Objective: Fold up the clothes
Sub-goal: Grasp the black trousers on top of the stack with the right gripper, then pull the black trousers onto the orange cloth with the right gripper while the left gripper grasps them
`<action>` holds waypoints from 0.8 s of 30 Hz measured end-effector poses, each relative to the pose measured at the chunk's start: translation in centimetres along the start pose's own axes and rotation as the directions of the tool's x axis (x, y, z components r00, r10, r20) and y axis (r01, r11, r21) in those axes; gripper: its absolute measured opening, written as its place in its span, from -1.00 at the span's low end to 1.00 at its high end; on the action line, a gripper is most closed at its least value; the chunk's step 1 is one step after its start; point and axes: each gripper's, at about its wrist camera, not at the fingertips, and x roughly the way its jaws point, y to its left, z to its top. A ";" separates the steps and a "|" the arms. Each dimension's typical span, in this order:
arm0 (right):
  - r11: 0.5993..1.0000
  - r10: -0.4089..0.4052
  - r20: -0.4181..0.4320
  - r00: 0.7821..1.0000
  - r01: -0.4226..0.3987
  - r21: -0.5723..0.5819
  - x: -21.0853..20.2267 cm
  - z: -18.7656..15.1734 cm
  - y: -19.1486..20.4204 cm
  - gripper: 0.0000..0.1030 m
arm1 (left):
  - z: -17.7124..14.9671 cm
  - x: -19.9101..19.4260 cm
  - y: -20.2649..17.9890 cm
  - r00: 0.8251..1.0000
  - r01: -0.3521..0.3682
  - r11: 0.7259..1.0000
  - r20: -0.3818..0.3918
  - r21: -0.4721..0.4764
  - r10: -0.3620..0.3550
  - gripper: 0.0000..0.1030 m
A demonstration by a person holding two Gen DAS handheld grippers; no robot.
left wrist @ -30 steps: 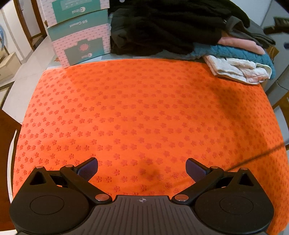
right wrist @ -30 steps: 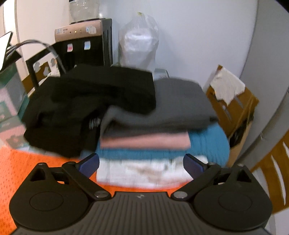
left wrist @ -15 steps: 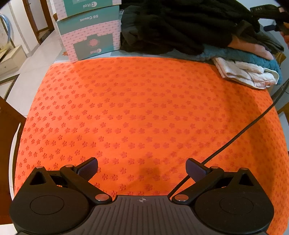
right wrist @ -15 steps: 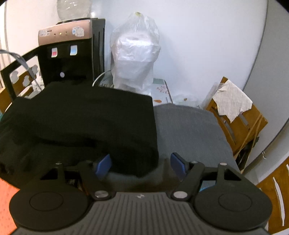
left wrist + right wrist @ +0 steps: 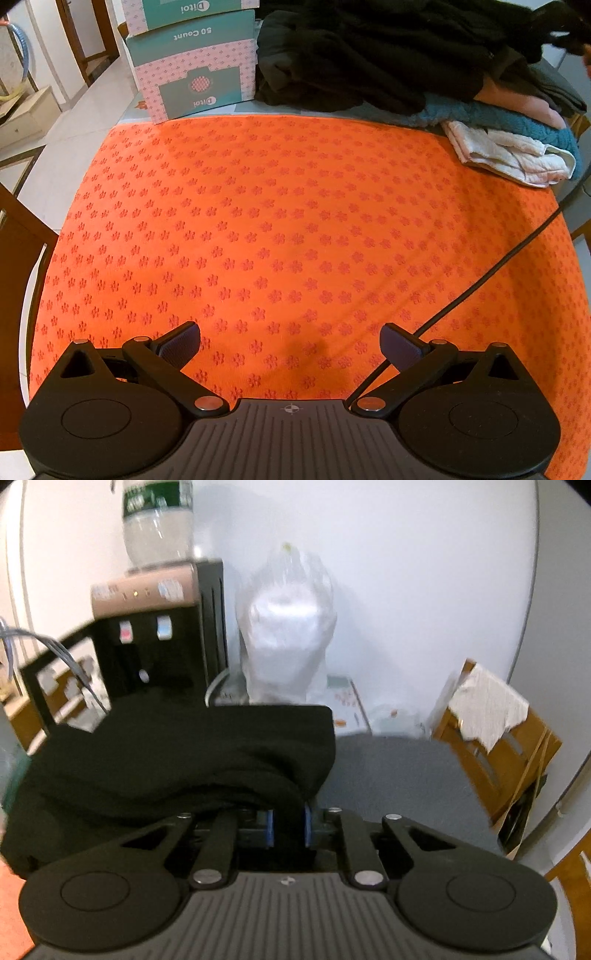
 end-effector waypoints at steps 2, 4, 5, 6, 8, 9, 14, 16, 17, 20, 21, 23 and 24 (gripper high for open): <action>1.000 0.003 0.030 1.000 -0.003 0.003 -2.6 0.4 0.1 -0.69 | -0.1 -0.1 0.1 1.000 0.007 1.000 0.005 -0.003 -0.007 1.00; 1.000 0.009 0.059 0.998 -0.010 0.007 -5.4 0.6 0.1 -0.69 | -0.2 -0.3 0.0 1.000 0.014 1.000 0.013 -0.002 -0.014 1.00; 1.000 0.013 0.072 0.997 -0.014 0.010 -6.8 0.6 0.1 -0.70 | -0.2 -0.5 0.0 1.000 0.016 1.000 0.018 -0.001 -0.016 1.00; 1.000 0.017 0.087 0.996 -0.018 0.013 -8.5 0.5 0.0 -0.70 | -0.3 -0.6 0.0 1.000 0.019 1.000 0.022 0.000 -0.019 1.00; 0.999 0.031 0.110 0.993 -0.035 0.032 -11.5 0.2 -0.3 -0.71 | -0.4 -0.9 -0.1 0.999 0.028 1.000 0.030 0.002 -0.028 1.00; 0.999 0.030 0.124 0.992 -0.035 0.037 -13.0 0.1 -0.3 -0.71 | -0.5 -1.1 -0.2 0.999 0.031 1.000 0.034 0.004 -0.031 1.00; 0.999 0.025 0.160 0.987 -0.031 0.032 -19.7 -1.1 -0.8 -0.71 | -1.3 -1.8 -0.2 0.998 0.047 0.999 0.049 0.015 -0.048 1.00; 0.999 0.022 0.166 0.986 -0.027 0.023 -22.1 -1.8 -1.0 -0.71 | -1.6 -2.0 -0.1 0.997 0.055 0.998 0.050 0.017 -0.056 1.00; 0.999 0.022 0.167 0.986 -0.025 0.019 -23.3 -2.2 -1.1 -0.71 | -1.9 -2.1 -0.1 0.997 0.058 0.998 0.050 0.017 -0.059 1.00; 1.000 0.025 0.170 0.985 -0.026 0.000 -26.4 -3.4 -1.1 -0.71 | -2.5 -2.1 0.1 0.997 0.067 0.998 0.047 0.019 -0.067 1.00; 1.000 0.031 0.166 0.986 -0.030 -0.009 -27.3 -3.8 -0.9 -0.71 | -2.7 -2.2 0.1 0.997 0.069 0.997 0.044 0.019 -0.070 1.00; 0.999 0.049 0.144 0.988 -0.045 -0.030 -28.6 -4.9 -0.2 -0.71 | -3.1 -2.2 0.2 0.996 0.072 0.997 0.042 0.023 -0.073 1.00; 0.998 0.061 0.129 0.990 -0.056 -0.041 -29.2 -5.4 0.2 -0.71 | -3.3 -2.3 0.2 0.996 0.072 0.997 0.042 0.025 -0.073 1.00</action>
